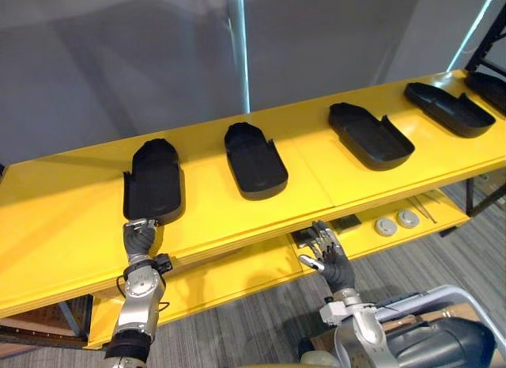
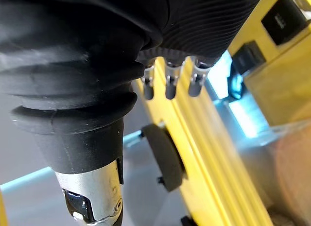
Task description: Walk over and take plastic housings, then place them on the shelf
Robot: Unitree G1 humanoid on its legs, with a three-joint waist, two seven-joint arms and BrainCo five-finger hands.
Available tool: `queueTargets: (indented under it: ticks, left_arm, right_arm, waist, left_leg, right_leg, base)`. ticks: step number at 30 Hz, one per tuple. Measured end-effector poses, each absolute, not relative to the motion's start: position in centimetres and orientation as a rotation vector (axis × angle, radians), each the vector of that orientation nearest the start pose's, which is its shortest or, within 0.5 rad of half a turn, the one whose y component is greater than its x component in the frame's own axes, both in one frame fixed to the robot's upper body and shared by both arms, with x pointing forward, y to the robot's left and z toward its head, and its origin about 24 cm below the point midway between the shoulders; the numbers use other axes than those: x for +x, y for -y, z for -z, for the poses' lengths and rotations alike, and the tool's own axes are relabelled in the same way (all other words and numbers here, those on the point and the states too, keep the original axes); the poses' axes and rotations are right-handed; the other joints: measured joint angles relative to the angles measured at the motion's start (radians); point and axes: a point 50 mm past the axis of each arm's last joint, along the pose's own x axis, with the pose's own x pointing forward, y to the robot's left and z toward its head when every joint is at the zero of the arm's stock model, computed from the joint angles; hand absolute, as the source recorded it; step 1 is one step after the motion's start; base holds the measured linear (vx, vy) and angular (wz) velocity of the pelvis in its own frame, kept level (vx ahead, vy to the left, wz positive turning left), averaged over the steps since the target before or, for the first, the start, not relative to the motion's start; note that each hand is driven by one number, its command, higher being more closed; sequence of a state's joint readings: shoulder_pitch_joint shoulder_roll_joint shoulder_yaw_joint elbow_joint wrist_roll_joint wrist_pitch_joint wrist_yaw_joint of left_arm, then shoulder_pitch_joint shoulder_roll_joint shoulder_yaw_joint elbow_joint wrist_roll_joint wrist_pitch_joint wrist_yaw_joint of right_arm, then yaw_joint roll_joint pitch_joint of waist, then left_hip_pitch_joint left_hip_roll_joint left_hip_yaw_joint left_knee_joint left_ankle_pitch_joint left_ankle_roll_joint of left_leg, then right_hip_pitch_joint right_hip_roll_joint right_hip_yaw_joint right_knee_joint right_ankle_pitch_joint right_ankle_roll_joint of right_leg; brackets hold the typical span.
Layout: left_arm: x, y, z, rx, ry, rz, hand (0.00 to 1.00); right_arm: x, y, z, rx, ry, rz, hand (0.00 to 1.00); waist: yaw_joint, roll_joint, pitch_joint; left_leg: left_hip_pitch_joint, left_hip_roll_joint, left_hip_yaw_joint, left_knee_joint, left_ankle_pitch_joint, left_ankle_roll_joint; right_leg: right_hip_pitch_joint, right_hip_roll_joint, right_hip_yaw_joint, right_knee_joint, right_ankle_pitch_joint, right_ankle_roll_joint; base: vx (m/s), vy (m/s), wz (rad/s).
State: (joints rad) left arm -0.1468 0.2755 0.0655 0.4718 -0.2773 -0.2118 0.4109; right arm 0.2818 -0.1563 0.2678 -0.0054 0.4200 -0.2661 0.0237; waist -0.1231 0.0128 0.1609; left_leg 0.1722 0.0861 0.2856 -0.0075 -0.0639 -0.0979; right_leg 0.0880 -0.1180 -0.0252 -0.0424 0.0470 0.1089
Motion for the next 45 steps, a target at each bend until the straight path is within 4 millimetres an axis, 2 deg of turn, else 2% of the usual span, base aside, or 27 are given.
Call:
queueTargets:
  ticks: [8,10,12,13,16,20,21,25,29,32,36,39,43,45]
  left_arm:
    - [26.6,-25.0,-1.4,-0.038,-0.052,-0.546,1.00]
    - [26.1,-24.3,-2.1,-0.063,-0.010,-0.528,1.00]
    - [24.7,-22.6,-3.2,-0.121,0.070,-0.488,1.00]
    - [24.3,-22.1,-3.3,-0.136,0.082,-0.477,0.00]
    - [22.2,-19.6,-3.5,-0.204,0.091,-0.383,0.00]
    - [19.5,-15.8,-3.5,-0.300,0.062,-0.190,0.00]
    - [19.3,-15.4,-3.6,-0.303,0.062,-0.165,0.00]
    - [18.5,-13.4,-4.1,-0.318,0.096,-0.034,0.00]
    - [18.2,-12.2,-4.2,-0.294,0.108,0.046,0.00]
    - [17.7,-11.3,-3.6,-0.275,0.075,0.108,0.00]
    - [17.0,-10.7,-2.3,-0.232,0.018,0.148,0.00]
    - [16.8,-10.7,-2.2,-0.202,0.021,0.158,0.00]
    - [16.6,-11.0,-2.2,-0.187,0.033,0.161,0.00]
    - [16.5,-11.1,-2.2,-0.190,0.040,0.157,0.00]
  right_arm:
    - [18.6,13.7,-0.3,0.308,-0.066,-0.130,0.00]
    - [18.6,13.6,-0.3,0.312,-0.063,-0.130,0.00]
    - [18.7,13.4,-0.6,0.323,-0.050,-0.129,0.00]
    - [18.7,13.3,-0.7,0.330,-0.046,-0.128,0.00]
    - [18.8,12.9,-1.0,0.352,-0.028,-0.124,0.00]
    - [18.9,12.7,-1.2,0.364,-0.022,-0.107,0.00]
    - [18.9,12.7,-1.2,0.364,-0.020,-0.105,1.00]
    - [19.3,12.6,-1.9,0.347,0.040,-0.108,1.00]
    - [20.4,12.4,-3.4,0.272,0.142,-0.129,1.00]
    - [21.5,12.5,-5.1,0.263,0.241,-0.154,1.00]
    - [23.0,12.3,-6.6,0.235,0.312,-0.183,1.00]
    - [23.7,12.2,-6.7,0.234,0.312,-0.187,1.00]
    - [25.1,12.2,-4.8,0.197,0.222,-0.162,1.00]
    - [25.4,12.3,-4.3,0.186,0.200,-0.157,1.00]
  waist:
    - [-0.002,-0.001,0.005]
    - [-0.002,-0.002,0.005]
    - [-0.001,-0.002,0.005]
    - [0.000,-0.002,0.005]
    - [0.002,-0.002,0.005]
    - [0.027,-0.001,0.004]
    - [0.031,-0.001,0.004]
    - [0.053,-0.002,-0.007]
    - [0.058,-0.016,-0.018]
    - [0.063,-0.026,-0.024]
    - [0.090,-0.035,-0.033]
    - [0.103,-0.035,-0.035]
    - [0.131,-0.034,-0.036]
    - [0.136,-0.034,-0.036]
  left_leg:
    - [-0.001,-0.001,-0.001,-0.001,0.000,0.000]
    - [-0.001,-0.002,-0.002,-0.002,0.000,0.000]
    - [-0.001,-0.003,-0.006,-0.004,0.000,0.000]
    - [-0.001,-0.003,-0.008,-0.004,0.000,0.000]
    - [0.000,-0.004,-0.031,-0.004,0.000,0.001]
    - [0.000,-0.011,-0.062,-0.016,0.005,0.001]
    - [0.000,-0.011,-0.063,-0.022,0.008,0.000]
    - [-0.016,-0.015,-0.092,-0.037,0.026,0.001]
    - [-0.033,-0.016,-0.116,-0.035,0.032,0.001]
    - [-0.035,-0.019,-0.134,-0.036,0.032,0.001]
    - [-0.045,-0.030,-0.159,-0.039,0.038,0.007]
    - [-0.049,-0.040,-0.175,-0.065,0.059,0.013]
    - [-0.052,-0.049,-0.197,-0.072,0.071,0.018]
    - [-0.054,-0.051,-0.206,-0.073,0.077,0.019]
  right_leg:
    - [-0.001,0.000,0.000,0.000,0.000,0.000]
    - [-0.001,0.000,-0.001,0.000,0.000,0.000]
    - [0.001,-0.001,-0.004,0.000,0.000,0.000]
    - [0.002,-0.001,-0.005,0.000,0.000,0.000]
    - [0.017,-0.004,-0.029,-0.002,-0.001,0.001]
    - [0.034,-0.006,-0.065,-0.002,-0.010,0.006]
    - [0.034,-0.006,-0.066,-0.002,-0.011,0.006]
    - [0.029,-0.010,-0.104,-0.003,-0.015,0.007]
    - [0.024,-0.010,-0.118,-0.003,-0.014,0.006]
    - [0.031,-0.018,-0.136,-0.003,-0.014,0.007]
    - [0.037,-0.025,-0.164,-0.002,-0.016,0.009]
    - [0.034,-0.034,-0.185,-0.001,-0.017,0.013]
    - [0.036,-0.043,-0.208,0.009,-0.018,0.015]
    - [0.036,-0.045,-0.217,0.012,-0.019,0.016]
  base:
    - [0.00,0.000,0.00]
    - [0.00,0.000,0.00]
    - [0.00,-0.006,0.04]
    - [0.00,-0.009,0.07]
    - [-0.01,-0.013,0.18]
    - [-0.02,-0.024,0.24]
    - [-0.03,-0.024,0.20]
    - [0.01,-0.018,0.25]
    - [0.02,-0.010,0.15]
    - [0.01,0.007,0.13]
    - [-0.01,0.005,0.18]
    - [-0.03,0.005,0.29]
    - [-0.04,0.007,0.16]
    - [-0.05,-0.003,0.13]
